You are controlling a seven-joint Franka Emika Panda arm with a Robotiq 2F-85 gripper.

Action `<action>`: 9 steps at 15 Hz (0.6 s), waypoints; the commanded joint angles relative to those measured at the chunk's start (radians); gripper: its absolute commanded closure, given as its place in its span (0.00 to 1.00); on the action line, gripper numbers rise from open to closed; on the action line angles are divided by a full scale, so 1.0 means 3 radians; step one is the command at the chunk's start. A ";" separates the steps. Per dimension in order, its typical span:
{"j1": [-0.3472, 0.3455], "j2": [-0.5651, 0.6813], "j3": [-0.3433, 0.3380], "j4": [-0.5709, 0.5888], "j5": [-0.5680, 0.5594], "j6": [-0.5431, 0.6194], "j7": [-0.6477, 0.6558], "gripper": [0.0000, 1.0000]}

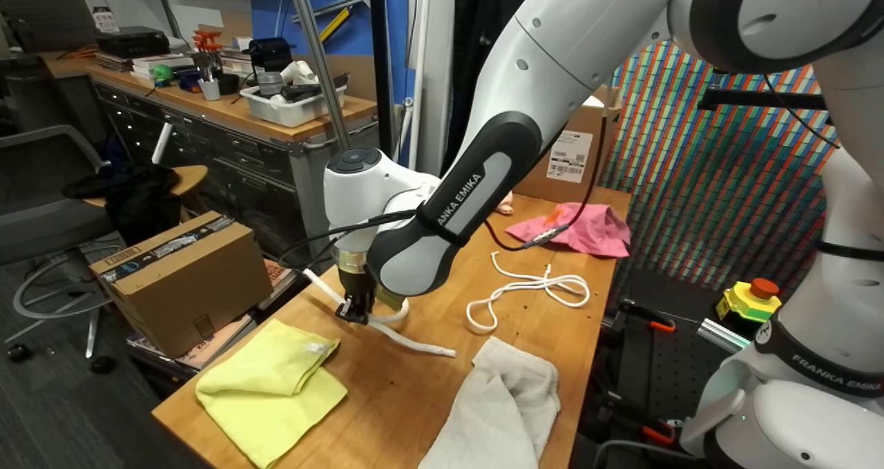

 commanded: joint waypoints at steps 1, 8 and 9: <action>0.0062 0.0093 -0.0073 0.0193 -0.0003 -0.0113 0.0104 0.81; 0.0052 0.0079 -0.0077 0.0208 0.0000 -0.0191 0.0168 0.19; 0.0059 0.0062 -0.0091 0.0192 -0.0010 -0.0202 0.0184 0.10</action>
